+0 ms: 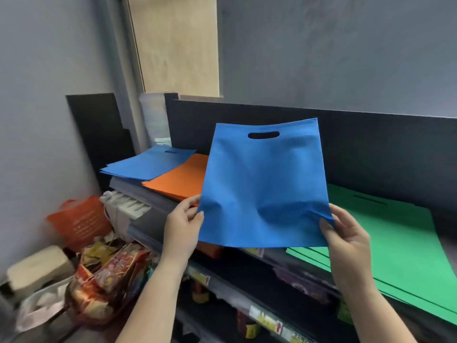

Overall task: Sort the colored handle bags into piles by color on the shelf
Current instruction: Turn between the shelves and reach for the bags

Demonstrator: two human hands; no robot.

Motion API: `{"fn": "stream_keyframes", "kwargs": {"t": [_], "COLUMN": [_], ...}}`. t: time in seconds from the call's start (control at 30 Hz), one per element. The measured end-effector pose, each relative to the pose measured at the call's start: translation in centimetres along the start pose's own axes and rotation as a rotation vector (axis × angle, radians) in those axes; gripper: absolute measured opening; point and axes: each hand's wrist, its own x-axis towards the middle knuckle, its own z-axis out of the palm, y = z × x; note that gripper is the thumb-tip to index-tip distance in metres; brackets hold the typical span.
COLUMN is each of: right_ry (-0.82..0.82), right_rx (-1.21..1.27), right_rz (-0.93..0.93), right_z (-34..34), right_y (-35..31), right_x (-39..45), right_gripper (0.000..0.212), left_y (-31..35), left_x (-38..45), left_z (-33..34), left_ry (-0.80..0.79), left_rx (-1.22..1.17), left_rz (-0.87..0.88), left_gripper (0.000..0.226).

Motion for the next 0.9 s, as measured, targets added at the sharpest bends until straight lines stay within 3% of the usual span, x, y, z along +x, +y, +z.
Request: {"fn": "stream_keyframes", "kwargs": {"t": [0.2, 0.4, 0.73, 0.9], "right_ry": [-0.093, -0.174, -0.188, -0.204], "right_rx": [-0.038, -0.156, -0.416, -0.569], "right_rz": [0.037, 0.026, 0.020, 0.062], "right_z": [8.5, 17.8, 35.1, 41.4], "right_y": [2.5, 4.9, 8.8, 11.5], "right_x": [1.9, 4.0, 8.8, 10.7], "right_gripper": [0.022, 0.032, 0.026, 0.036], "left_y": [-1.3, -2.9, -6.0, -8.3], "left_x": [3.7, 9.6, 26.0, 33.7], "left_z": [-7.5, -14.4, -26.0, -29.8], "left_ry": [0.234, 0.343, 0.293, 0.203], "left_rx": [0.116, 0.187, 0.329, 0.399], "left_rz": [0.097, 0.150, 0.195, 0.174], "left_gripper": [0.028, 0.026, 0.024, 0.021]}}
